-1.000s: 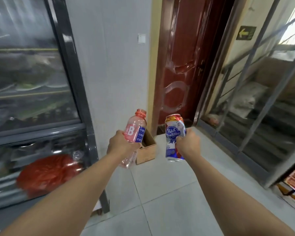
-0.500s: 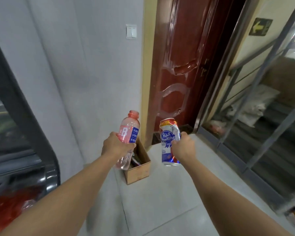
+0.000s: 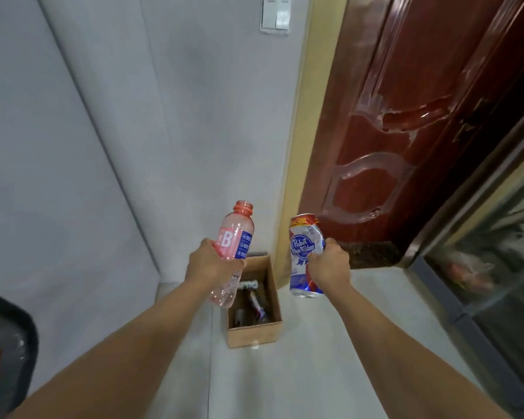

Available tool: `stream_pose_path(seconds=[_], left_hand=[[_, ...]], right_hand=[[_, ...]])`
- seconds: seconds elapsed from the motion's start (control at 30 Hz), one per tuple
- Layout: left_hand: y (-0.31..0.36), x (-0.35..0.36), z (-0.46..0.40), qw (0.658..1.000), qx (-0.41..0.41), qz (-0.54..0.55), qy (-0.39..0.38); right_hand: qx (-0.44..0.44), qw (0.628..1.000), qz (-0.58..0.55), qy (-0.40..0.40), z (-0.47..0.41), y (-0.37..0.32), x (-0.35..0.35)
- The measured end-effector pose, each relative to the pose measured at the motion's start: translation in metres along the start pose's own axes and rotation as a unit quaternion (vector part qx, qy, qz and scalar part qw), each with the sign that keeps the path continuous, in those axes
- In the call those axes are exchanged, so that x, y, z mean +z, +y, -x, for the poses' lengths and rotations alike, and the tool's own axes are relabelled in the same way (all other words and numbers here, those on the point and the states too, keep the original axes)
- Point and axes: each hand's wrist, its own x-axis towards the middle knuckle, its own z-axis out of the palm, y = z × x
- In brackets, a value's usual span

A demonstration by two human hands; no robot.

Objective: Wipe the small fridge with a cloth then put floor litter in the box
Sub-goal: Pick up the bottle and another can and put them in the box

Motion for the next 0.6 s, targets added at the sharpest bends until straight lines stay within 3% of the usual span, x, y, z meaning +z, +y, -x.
stream_pose_path(seconds=[0.3, 0.6], left_hand=[[-0.023, 0.053, -0.109, 0.995, -0.096, 0.007, -0.004], [-0.081, 0.129, -0.231, 0.979, -0.190, 0.005, -0.075]], right_hand=[[-0.009, 0.994, 0.052, -0.092, -0.116, -0.009, 0.083], [0.042, 0.983, 0.088, -0.157, -0.207, 0.016, 0.197]])
